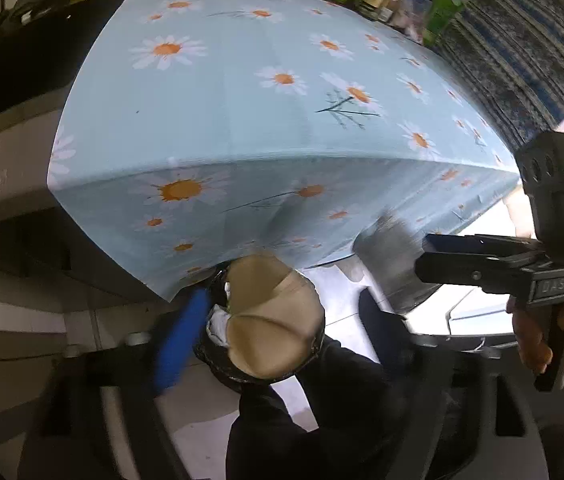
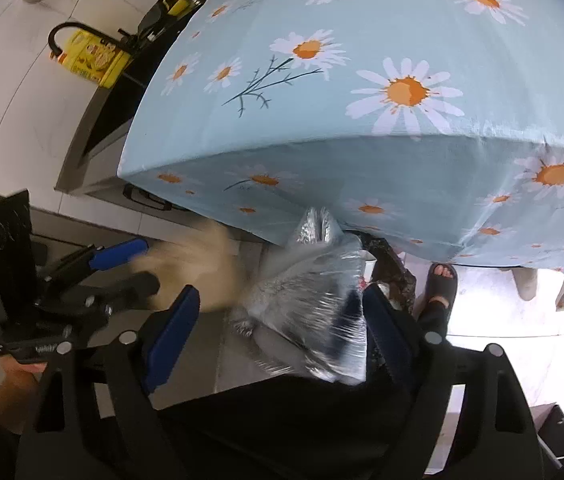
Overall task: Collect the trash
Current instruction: 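Open both tools over the bin to drop the cup and foil packet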
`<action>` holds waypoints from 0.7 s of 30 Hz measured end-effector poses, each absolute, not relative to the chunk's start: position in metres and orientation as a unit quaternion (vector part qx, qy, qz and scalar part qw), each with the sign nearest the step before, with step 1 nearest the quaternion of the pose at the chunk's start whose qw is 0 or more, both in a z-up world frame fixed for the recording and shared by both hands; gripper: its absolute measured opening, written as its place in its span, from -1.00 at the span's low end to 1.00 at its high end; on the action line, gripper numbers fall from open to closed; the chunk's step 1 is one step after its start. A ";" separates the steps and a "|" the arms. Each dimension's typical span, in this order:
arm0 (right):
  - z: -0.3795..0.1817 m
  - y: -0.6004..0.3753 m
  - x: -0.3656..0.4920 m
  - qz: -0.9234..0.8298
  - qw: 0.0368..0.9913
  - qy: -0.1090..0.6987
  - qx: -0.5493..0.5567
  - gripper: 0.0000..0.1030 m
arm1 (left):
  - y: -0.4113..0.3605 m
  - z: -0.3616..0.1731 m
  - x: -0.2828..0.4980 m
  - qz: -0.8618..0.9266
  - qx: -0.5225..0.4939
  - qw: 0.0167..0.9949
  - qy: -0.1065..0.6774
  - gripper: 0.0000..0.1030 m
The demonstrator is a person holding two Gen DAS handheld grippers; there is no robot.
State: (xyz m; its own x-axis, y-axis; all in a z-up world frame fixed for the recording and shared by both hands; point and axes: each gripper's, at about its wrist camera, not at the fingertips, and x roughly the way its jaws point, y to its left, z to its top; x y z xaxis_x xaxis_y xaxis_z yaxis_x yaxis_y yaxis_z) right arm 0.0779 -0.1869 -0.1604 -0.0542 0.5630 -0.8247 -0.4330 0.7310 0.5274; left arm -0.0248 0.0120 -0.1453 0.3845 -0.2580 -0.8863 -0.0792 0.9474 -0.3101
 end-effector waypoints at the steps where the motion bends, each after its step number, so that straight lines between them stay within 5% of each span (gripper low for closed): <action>1: -0.159 -0.188 0.077 0.363 0.686 0.628 0.053 0.61 | 0.013 -0.147 -0.023 -0.054 -0.154 0.817 0.553 0.53; 21: -0.089 -0.241 0.070 0.306 0.759 0.571 0.067 0.64 | -0.002 -0.091 -0.009 -0.069 -0.124 0.837 0.529 0.53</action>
